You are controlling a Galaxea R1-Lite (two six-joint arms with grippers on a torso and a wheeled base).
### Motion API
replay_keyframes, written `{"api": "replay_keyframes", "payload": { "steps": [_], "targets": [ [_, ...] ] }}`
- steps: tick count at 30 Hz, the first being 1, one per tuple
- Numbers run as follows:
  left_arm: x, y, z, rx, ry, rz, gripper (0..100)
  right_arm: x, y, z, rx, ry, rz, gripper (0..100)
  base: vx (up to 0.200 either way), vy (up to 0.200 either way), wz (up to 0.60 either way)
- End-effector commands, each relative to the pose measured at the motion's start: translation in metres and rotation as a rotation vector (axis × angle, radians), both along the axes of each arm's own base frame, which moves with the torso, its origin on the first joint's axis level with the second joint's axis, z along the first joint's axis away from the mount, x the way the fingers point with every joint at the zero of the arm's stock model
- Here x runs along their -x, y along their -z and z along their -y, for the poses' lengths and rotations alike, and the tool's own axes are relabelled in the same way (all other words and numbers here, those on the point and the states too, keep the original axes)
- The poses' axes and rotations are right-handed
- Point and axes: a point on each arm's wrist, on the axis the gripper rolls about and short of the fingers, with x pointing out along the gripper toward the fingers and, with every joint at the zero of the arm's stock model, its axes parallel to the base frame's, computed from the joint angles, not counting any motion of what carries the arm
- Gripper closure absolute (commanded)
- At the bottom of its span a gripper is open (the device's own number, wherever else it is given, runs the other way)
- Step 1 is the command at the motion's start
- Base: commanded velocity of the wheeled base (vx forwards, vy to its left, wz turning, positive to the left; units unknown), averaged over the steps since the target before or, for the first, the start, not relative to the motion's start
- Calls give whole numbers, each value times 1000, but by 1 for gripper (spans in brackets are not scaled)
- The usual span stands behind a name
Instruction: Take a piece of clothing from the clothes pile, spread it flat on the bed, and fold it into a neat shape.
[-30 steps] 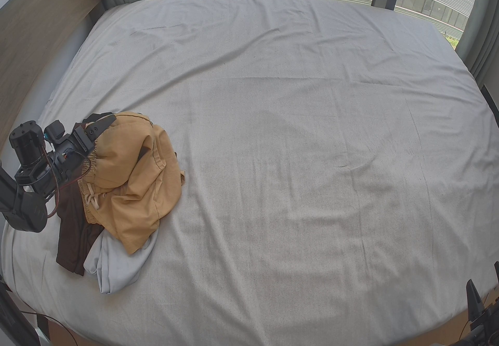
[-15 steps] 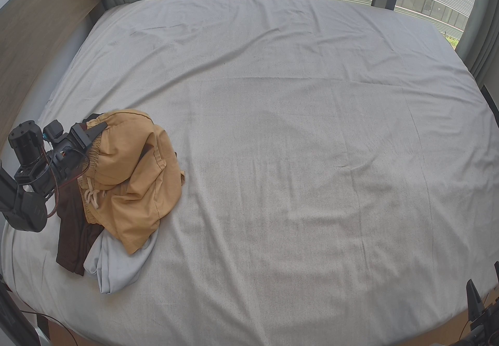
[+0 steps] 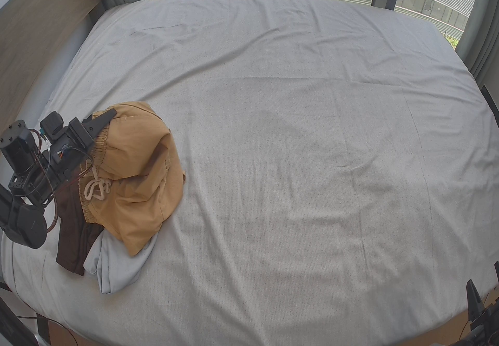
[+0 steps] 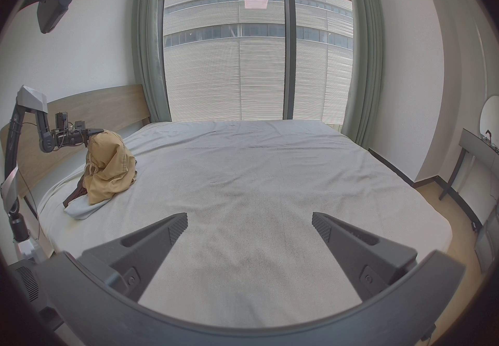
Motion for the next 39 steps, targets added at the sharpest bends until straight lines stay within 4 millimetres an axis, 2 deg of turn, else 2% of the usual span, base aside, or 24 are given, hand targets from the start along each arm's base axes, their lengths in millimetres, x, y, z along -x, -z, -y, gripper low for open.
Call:
{"api": "replay_keyframes", "payload": {
  "steps": [1, 5, 11, 14, 20, 24, 34, 39],
  "targets": [
    [17, -15, 11, -13, 45, 58, 100, 0, 5, 0, 0, -2, -6, 0, 0, 0, 0],
    [33, -28, 23, -59, 139, 125, 100, 0, 5, 0, 1, 0, -6, 0, 0, 0, 0],
    [49, -33, 35, -73, 235, 145, 100, 0, 5, 0, 1, -2, -6, 0, 0, 0, 0],
    [59, -38, 47, -78, 287, 168, 100, 0, 5, 0, 0, -2, -6, 0, 0, 0, 0],
    [57, -35, 56, -80, 328, 166, 100, 0, 5, 0, 0, -2, -6, 0, 0, 0, 0],
    [52, -41, 64, -127, 342, 232, 100, 0, 5, 0, 0, -2, -6, 0, 0, 0, 0],
    [52, -22, 83, -155, 404, 191, 100, 0, 5, 0, 0, -2, -6, 0, 0, 0, 0],
    [61, -14, 98, -181, 444, 191, 100, 0, 5, 0, 0, -2, -6, 0, 0, 0, 0]
  ]
}}
